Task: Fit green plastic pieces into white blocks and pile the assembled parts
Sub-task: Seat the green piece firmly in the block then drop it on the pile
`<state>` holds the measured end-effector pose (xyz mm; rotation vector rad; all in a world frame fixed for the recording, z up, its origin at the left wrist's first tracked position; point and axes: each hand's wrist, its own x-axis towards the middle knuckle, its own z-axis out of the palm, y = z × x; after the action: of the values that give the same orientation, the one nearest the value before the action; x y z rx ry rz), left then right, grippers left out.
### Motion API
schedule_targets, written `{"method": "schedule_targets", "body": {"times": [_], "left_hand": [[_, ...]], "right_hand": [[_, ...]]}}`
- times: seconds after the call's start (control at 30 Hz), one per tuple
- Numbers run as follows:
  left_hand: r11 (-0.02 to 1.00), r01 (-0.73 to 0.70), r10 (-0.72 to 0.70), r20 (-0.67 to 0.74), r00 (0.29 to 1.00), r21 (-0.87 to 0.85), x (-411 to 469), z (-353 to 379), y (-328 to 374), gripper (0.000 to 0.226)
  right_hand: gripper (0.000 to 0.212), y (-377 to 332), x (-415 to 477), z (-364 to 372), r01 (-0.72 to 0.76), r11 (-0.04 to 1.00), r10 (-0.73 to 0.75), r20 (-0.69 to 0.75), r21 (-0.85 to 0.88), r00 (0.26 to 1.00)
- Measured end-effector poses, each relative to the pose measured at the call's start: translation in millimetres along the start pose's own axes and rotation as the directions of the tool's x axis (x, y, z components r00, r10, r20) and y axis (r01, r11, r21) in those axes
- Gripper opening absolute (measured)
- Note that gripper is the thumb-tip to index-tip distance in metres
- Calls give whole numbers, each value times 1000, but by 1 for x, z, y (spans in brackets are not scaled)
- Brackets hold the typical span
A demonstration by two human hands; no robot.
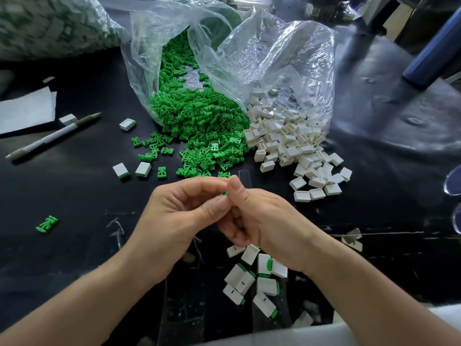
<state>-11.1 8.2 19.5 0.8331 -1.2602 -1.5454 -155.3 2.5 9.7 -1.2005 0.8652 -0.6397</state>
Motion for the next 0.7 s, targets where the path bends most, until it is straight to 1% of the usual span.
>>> {"method": "schedule_targets", "body": {"times": [0.1, 0.2, 0.33, 0.43, 0.5, 0.57, 0.6, 0.7], "left_hand": [[1000, 21, -21, 8, 1000, 6, 0, -2, 1, 20], [999, 51, -50, -13, 999, 8, 0, -4, 1, 23], [995, 75, -72, -56, 996, 60, 0, -6, 1, 16], [993, 92, -86, -83, 993, 77, 1, -7, 0, 18], [990, 105, -96, -96, 991, 90, 1, -8, -1, 21], [989, 108, -99, -93, 991, 101, 1, -9, -2, 21], [989, 105, -96, -88, 992, 108, 1, -9, -3, 22], [990, 84, -75, -81, 994, 112, 0, -8, -3, 26]], "right_hand": [[57, -4, 0, 0, -17, 999, 17, -14, 35, 1000], [54, -6, -2, -1, -24, 1000, 24, -22, -11, 999], [49, -10, -4, 1, -43, 996, 40, -30, -83, 999], [46, -13, -5, 2, -25, 990, 19, -41, -136, 999], [49, -13, -5, 2, -14, 987, 6, -46, -162, 999], [59, -11, -5, 2, -7, 981, -3, -55, -195, 998], [59, -10, -5, 3, -2, 976, -14, -69, -217, 998], [39, -8, -3, 6, 39, 957, -72, -105, -288, 992]]}}
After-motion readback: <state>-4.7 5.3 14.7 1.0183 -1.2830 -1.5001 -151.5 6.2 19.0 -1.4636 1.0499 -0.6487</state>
